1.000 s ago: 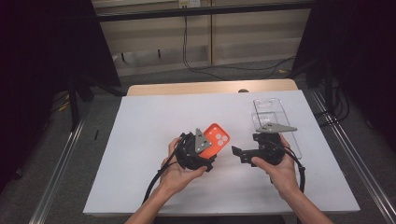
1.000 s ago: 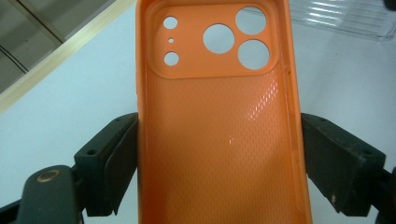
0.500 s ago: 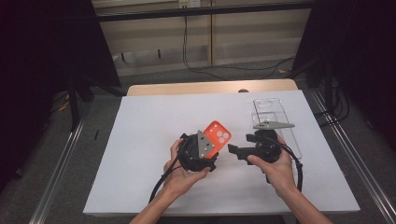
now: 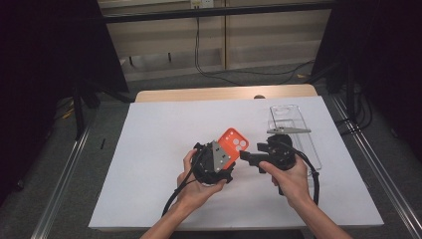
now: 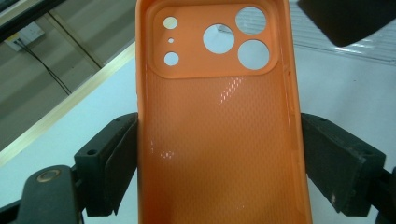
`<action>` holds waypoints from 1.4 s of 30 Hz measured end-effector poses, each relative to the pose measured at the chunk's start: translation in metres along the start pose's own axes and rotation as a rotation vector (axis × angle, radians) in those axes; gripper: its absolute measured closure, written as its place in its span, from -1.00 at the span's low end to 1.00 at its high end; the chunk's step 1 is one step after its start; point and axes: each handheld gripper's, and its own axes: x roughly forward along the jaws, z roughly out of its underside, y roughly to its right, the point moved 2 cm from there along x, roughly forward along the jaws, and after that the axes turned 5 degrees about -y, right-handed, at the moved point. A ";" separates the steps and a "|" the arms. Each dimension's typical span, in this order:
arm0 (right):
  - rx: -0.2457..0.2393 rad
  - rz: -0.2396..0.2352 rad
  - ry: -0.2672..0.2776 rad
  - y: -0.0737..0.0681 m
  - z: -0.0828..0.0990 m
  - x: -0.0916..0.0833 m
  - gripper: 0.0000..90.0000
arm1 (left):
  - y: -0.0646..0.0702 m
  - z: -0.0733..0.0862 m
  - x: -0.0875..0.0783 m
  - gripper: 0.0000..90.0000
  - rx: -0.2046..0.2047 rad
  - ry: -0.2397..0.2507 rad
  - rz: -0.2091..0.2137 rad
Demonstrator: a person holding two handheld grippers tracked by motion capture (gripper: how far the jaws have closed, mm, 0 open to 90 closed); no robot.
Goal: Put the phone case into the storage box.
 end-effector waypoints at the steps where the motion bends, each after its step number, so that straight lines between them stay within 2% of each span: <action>1: 0.004 -0.021 -0.012 0.000 -0.001 0.001 -0.29 | 0.001 0.000 0.000 -0.64 -0.004 0.000 0.002; 7: 0.076 -0.040 0.013 0.000 -0.006 0.001 0.04 | 0.002 -0.001 -0.002 -0.64 0.003 0.008 -0.005; 11: 0.094 -0.028 0.023 -0.001 -0.008 0.001 0.20 | 0.002 -0.001 -0.002 -0.64 0.008 0.011 -0.009; 14: 0.105 -0.011 0.024 -0.001 -0.008 0.002 0.24 | 0.003 -0.002 -0.002 -0.64 0.004 0.016 -0.011; 19: 0.133 -0.014 0.013 0.000 -0.009 0.004 0.35 | 0.004 -0.002 -0.002 -0.64 0.008 0.016 -0.020; 24: 0.137 -0.010 0.017 0.000 -0.009 0.004 0.44 | 0.004 -0.002 -0.002 -0.64 0.022 0.012 -0.027; 29: 0.162 -0.021 0.011 0.001 -0.009 0.005 0.49 | 0.006 -0.003 -0.002 -0.64 0.035 0.019 -0.035; 33: 0.167 -0.022 0.004 0.001 -0.008 0.007 0.54 | 0.006 -0.003 -0.003 -0.64 0.029 0.022 -0.030; 36: 0.192 -0.035 0.006 0.003 -0.009 0.006 0.64 | 0.006 -0.003 -0.004 -0.64 0.025 0.028 -0.033; 42: 0.218 -0.050 0.009 0.005 -0.009 0.007 0.66 | 0.006 -0.002 -0.004 -0.64 0.028 0.025 -0.037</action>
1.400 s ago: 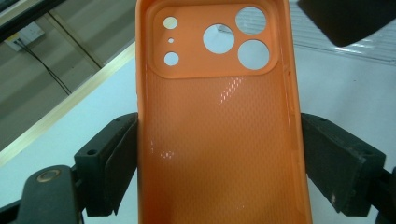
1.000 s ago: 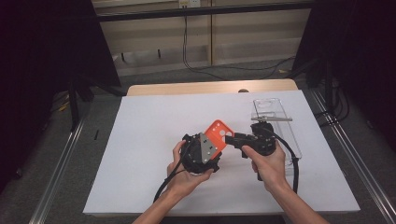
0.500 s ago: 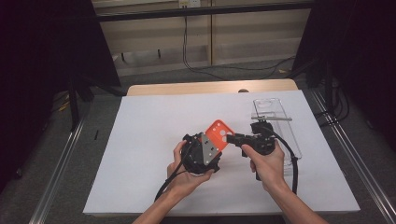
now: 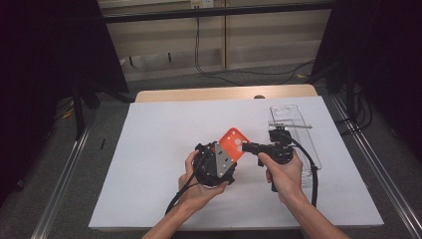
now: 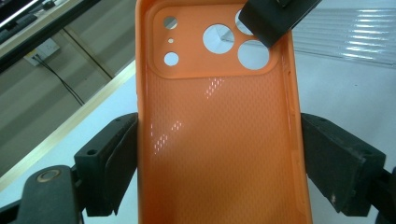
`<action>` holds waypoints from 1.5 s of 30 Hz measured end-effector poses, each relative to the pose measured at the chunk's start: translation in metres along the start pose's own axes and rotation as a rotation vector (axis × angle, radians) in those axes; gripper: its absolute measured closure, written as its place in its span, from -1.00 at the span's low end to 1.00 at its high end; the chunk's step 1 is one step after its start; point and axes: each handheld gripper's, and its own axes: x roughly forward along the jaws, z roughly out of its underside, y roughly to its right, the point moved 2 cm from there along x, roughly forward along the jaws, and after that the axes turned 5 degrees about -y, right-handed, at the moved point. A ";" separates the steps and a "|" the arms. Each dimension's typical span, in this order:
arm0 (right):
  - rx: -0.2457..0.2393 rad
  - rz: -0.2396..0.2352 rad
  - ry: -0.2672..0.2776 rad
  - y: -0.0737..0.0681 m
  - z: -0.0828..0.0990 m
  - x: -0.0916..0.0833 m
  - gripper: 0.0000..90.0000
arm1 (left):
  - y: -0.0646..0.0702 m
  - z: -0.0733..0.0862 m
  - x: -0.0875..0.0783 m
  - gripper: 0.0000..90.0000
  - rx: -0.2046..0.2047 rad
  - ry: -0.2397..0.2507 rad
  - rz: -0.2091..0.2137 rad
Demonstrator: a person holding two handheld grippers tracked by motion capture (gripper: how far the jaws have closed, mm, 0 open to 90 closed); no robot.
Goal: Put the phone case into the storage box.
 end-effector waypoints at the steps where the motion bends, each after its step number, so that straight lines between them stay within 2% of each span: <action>1: 0.005 -0.004 0.001 0.001 0.000 0.001 0.67 | 0.000 0.000 0.000 -0.64 0.004 -0.002 -0.003; 6: 0.019 -0.015 -0.008 0.003 0.000 0.002 0.70 | 0.001 0.001 0.001 -0.64 0.004 -0.012 0.002; 11: 0.044 -0.030 -0.013 0.005 0.001 0.001 0.75 | 0.000 0.002 0.003 -0.65 -0.014 -0.017 0.022; 19: 0.060 -0.054 -0.009 0.004 0.000 0.000 0.79 | 0.000 0.002 0.006 -0.67 -0.030 -0.032 0.009; 26: 0.057 -0.065 0.000 0.002 -0.001 -0.002 0.80 | 0.001 0.001 0.006 -0.68 -0.044 -0.024 0.007; 30: 0.061 -0.060 0.015 0.001 -0.001 -0.002 0.80 | -0.001 0.000 0.008 -0.68 -0.089 -0.033 0.041; 32: 0.060 -0.058 0.024 0.001 -0.002 -0.003 0.81 | -0.003 0.000 0.008 -0.68 -0.098 -0.034 0.042; 36: 0.055 -0.058 0.025 0.001 -0.002 -0.004 0.81 | -0.004 -0.001 0.009 -0.75 -0.132 -0.033 0.075; 38: 0.051 -0.052 0.026 0.002 -0.002 -0.003 0.81 | -0.004 -0.001 0.009 -0.79 -0.136 -0.033 0.089; 41: 0.047 -0.048 0.027 0.003 -0.002 -0.003 0.81 | -0.006 -0.002 0.008 -0.86 -0.169 -0.015 0.135; 45: 0.042 -0.046 0.032 0.003 -0.003 -0.005 0.81 | -0.012 -0.002 0.005 -0.89 -0.247 0.025 0.211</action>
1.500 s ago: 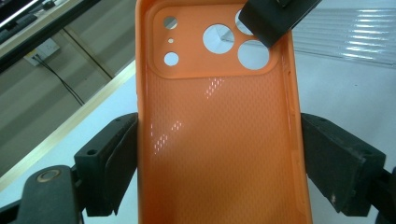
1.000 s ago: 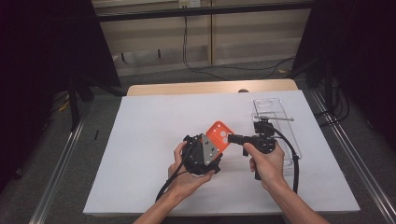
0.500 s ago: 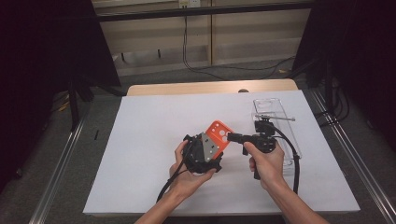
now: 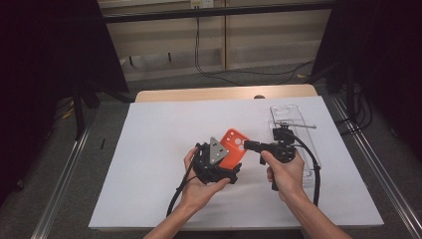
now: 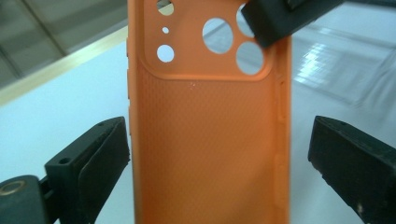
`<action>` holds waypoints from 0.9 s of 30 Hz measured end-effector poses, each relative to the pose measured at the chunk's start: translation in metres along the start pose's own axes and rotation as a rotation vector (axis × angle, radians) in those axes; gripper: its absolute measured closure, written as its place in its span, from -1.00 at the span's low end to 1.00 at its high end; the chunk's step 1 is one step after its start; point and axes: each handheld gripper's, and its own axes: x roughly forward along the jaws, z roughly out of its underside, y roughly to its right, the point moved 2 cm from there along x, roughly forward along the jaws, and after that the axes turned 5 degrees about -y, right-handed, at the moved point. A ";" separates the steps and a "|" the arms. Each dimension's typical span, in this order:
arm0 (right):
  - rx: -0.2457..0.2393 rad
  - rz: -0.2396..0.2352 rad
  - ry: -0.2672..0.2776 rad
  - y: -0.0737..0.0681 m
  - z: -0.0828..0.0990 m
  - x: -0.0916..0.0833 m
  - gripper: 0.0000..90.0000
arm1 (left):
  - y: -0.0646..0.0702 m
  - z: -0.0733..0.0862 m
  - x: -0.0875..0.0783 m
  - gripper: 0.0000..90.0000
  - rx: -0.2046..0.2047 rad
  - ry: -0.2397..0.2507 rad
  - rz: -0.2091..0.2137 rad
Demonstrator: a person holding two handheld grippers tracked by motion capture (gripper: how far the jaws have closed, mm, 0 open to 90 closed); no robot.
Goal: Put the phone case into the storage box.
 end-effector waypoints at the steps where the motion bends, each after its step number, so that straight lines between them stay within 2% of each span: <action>1: -0.004 0.000 0.001 0.000 0.000 -0.001 0.81 | -0.001 0.000 -0.001 -0.90 -0.006 0.008 0.013; 7: -0.047 0.010 0.027 -0.003 -0.002 -0.005 0.81 | -0.009 -0.003 -0.011 -0.93 -0.062 0.058 0.074; 9: -0.067 0.013 0.039 -0.004 -0.003 -0.008 0.81 | -0.013 -0.004 -0.014 -0.93 -0.065 0.077 0.093; 12: -0.084 0.021 0.051 -0.005 -0.005 -0.011 0.81 | -0.017 -0.004 -0.017 -0.93 -0.090 0.083 0.082; 15: -0.103 0.031 0.066 -0.004 -0.006 -0.013 0.81 | -0.022 -0.004 -0.022 -0.92 -0.084 0.116 0.075; 17: -0.111 0.035 0.070 -0.003 -0.007 -0.015 0.81 | -0.026 -0.003 -0.024 -0.92 -0.112 0.120 0.086; 19: -0.128 0.039 0.078 -0.003 -0.007 -0.015 0.81 | -0.029 -0.002 -0.024 -0.92 -0.124 0.117 0.072; 22: -0.150 0.048 0.085 -0.002 -0.008 -0.017 0.82 | -0.032 -0.001 -0.025 -0.91 -0.108 0.100 0.011; 27: -0.170 0.070 0.100 0.002 -0.010 -0.020 0.82 | -0.034 0.002 -0.026 -0.91 -0.110 0.110 0.006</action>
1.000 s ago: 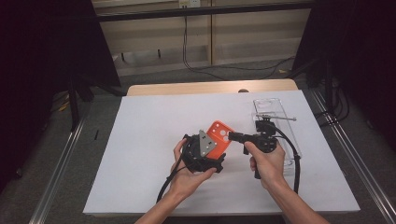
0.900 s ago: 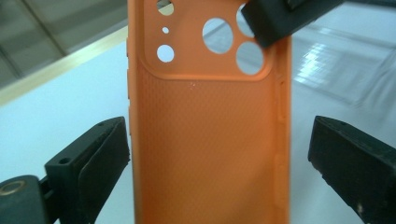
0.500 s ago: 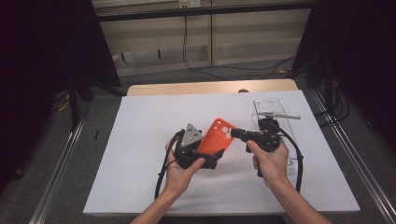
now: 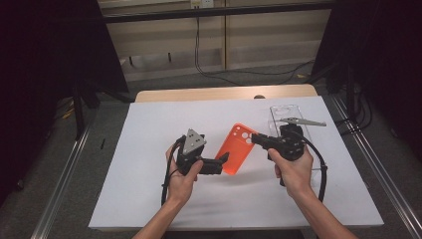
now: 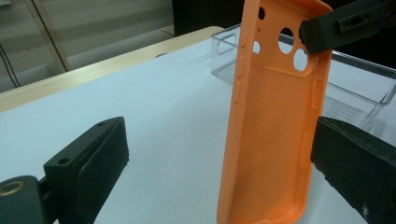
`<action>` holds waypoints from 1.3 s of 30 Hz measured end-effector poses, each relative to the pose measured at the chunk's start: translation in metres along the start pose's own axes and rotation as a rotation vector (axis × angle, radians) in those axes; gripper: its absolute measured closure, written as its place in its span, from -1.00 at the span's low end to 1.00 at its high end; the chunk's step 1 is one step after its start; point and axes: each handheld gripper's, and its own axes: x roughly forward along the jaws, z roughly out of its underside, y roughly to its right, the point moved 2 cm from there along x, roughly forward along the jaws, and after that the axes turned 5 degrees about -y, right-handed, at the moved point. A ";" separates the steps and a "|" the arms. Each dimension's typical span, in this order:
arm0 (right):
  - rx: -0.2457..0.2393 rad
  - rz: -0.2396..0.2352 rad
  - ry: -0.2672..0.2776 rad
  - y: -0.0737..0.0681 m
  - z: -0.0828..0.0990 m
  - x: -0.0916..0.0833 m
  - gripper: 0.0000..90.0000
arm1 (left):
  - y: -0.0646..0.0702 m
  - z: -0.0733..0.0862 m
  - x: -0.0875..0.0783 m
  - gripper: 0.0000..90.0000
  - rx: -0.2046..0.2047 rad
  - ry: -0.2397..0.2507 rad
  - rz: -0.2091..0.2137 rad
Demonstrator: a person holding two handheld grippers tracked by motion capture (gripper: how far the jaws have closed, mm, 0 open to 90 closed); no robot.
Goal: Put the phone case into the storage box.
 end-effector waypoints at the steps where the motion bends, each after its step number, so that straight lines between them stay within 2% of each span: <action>1: -0.001 0.001 0.003 0.001 0.000 -0.001 0.82 | -0.001 0.000 0.000 -0.90 0.003 -0.001 -0.006; 5: -0.011 0.025 0.021 0.005 -0.003 -0.005 0.82 | -0.005 0.002 -0.002 -0.90 -0.012 0.006 -0.015; 9: -0.013 0.048 0.035 0.011 -0.005 -0.011 0.82 | -0.010 0.003 -0.006 -0.90 -0.014 0.036 0.007; 12: -0.012 0.051 0.047 0.015 -0.007 -0.015 0.82 | -0.012 0.003 -0.008 -0.90 -0.024 0.045 -0.015; 18: -0.020 0.056 0.081 0.017 -0.012 -0.021 0.82 | -0.019 0.007 -0.005 -0.90 -0.045 0.027 -0.069; 21: -0.039 0.062 0.101 0.016 -0.016 -0.026 0.82 | -0.023 0.009 -0.006 -0.89 -0.046 0.032 -0.089; 22: -0.045 0.061 0.110 0.016 -0.018 -0.028 0.82 | -0.024 0.009 -0.007 -0.89 -0.060 0.037 -0.104; 23: -0.049 0.056 0.121 0.016 -0.019 -0.030 0.82 | -0.026 0.010 -0.008 -0.89 -0.068 0.040 -0.110; 24: -0.055 0.054 0.133 0.017 -0.021 -0.031 0.82 | -0.026 0.011 -0.008 -0.87 -0.086 0.052 -0.097; 26: -0.058 0.053 0.142 0.018 -0.022 -0.033 0.82 | -0.027 0.014 -0.011 -0.83 -0.097 0.064 -0.088; 31: -0.069 0.052 0.157 0.023 -0.026 -0.035 0.82 | -0.027 0.025 -0.016 -0.83 -0.079 0.079 -0.069; 35: -0.080 0.059 0.175 0.027 -0.031 -0.038 0.82 | -0.029 0.035 -0.020 -0.84 -0.060 0.079 -0.068; 36: -0.087 0.064 0.178 0.028 -0.032 -0.039 0.82 | -0.029 0.036 -0.020 -0.85 -0.071 0.084 -0.075; 38: -0.091 0.070 0.180 0.029 -0.035 -0.041 0.82 | -0.032 0.040 -0.022 -0.86 -0.059 0.131 -0.083; 39: -0.098 0.073 0.182 0.029 -0.037 -0.042 0.82 | -0.033 0.041 -0.023 -0.86 -0.056 0.130 -0.084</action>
